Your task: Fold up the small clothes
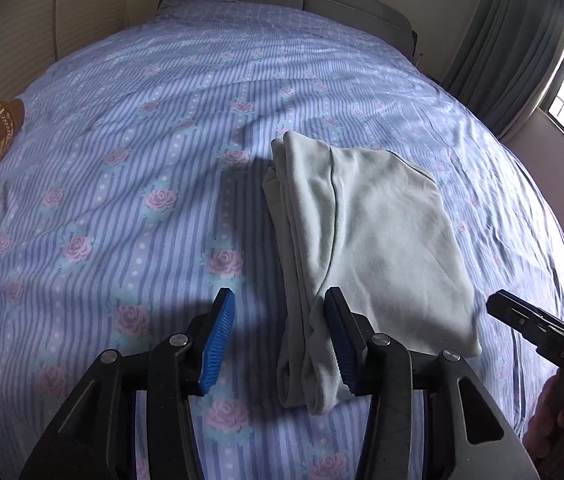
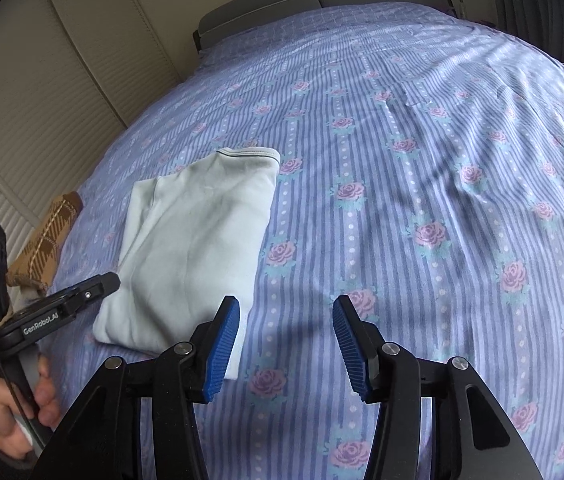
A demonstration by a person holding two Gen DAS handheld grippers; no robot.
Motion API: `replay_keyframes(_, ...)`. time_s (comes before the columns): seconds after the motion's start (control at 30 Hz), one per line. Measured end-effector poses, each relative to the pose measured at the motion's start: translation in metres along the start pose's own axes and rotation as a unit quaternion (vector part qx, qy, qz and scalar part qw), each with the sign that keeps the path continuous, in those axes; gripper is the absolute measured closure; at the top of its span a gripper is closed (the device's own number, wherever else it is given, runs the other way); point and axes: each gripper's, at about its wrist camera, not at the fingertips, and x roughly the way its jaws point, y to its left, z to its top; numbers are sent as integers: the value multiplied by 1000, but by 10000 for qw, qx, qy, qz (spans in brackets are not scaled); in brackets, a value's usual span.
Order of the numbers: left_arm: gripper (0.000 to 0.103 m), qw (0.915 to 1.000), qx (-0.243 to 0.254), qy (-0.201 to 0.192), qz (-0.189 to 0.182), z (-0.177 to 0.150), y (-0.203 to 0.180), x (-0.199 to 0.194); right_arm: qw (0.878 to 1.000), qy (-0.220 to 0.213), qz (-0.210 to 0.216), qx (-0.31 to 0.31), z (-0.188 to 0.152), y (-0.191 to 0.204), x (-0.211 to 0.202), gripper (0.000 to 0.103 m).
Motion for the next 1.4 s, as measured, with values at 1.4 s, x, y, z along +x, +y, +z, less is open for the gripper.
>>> replay_keyframes(1.4, 67, 9382, -3304, -768, -691, -52, 2, 21, 9371, 1490, 3075, 707, 113, -14, 147, 51)
